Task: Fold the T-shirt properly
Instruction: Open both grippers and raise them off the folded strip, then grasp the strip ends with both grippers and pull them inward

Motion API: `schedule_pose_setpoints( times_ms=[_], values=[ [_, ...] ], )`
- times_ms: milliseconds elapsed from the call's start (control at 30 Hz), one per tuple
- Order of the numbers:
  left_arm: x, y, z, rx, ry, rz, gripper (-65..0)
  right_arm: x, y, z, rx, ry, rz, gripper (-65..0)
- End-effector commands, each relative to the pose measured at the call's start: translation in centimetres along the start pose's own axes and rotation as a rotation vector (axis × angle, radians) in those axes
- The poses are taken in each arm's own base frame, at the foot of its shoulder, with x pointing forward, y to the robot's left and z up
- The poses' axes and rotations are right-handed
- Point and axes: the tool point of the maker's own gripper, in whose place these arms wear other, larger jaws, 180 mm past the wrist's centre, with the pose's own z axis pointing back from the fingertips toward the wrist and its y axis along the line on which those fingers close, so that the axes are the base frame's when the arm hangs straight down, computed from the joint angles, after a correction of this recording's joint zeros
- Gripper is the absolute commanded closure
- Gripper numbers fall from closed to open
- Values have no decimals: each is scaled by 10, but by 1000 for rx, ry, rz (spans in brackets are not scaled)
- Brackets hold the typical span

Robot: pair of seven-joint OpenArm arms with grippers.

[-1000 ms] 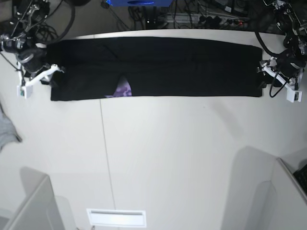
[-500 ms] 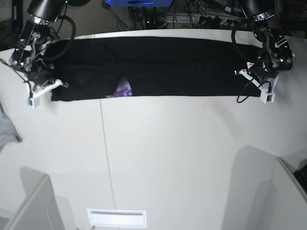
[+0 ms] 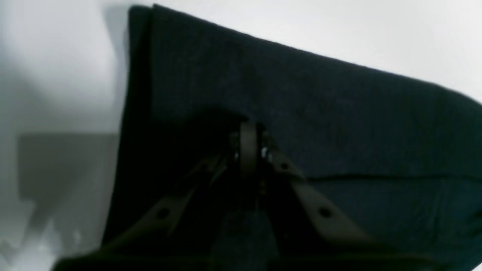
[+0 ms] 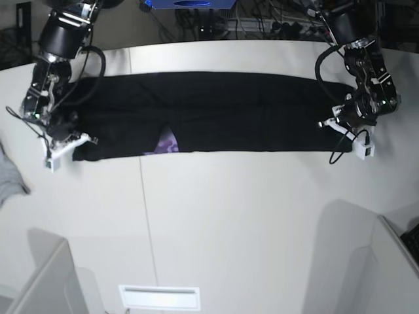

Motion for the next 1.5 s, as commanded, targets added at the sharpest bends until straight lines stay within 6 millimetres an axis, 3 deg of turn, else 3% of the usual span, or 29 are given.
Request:
schedule_pose_setpoints(
  times_ms=[0, 133, 267, 400, 533, 667, 900, 967, 1067, 1167, 1367, 1467],
  values=[
    [4, 9, 2, 45, 22, -12, 0, 17, 3, 2, 7, -33, 12, 0],
    [37, -2, 6, 28, -41, -22, 0, 43, 15, 1, 28, -72, 24, 0],
    [61, -8, 22, 29, -121, -50, 0, 70, 24, 21, 28, -134, 70, 0],
    [80, -5, 55, 71, -171, -95, 0, 94, 35, 52, 17, -213, 133, 0],
    [95, 23, 102, 156, -265, -47, 0, 104, 44, 86, -3, -307, 203, 0],
    [83, 41, 125, 218, -274, -166, 0, 98, 49, 108, -17, -350, 251, 0],
    [36, 78, 136, 285, -154, -295, 0, 53, 41, 103, -24, -254, 257, 0],
    [30, 81, 136, 280, -148, -332, -151, 40, 44, 99, -11, -229, 239, 0],
    [21, 78, 121, 226, -177, -288, -454, 18, 52, 93, 14, -190, 202, 0],
    [14, 81, 105, 186, -174, -239, -632, 3, 62, 89, 41, -166, 169, 0],
    [5, 84, 70, 104, -125, -125, -574, -5, 72, 86, 64, -154, 141, 0],
    [8, 73, 56, 62, -106, -128, -555, -5, 72, 87, 64, -157, 142, 0]
  ],
)
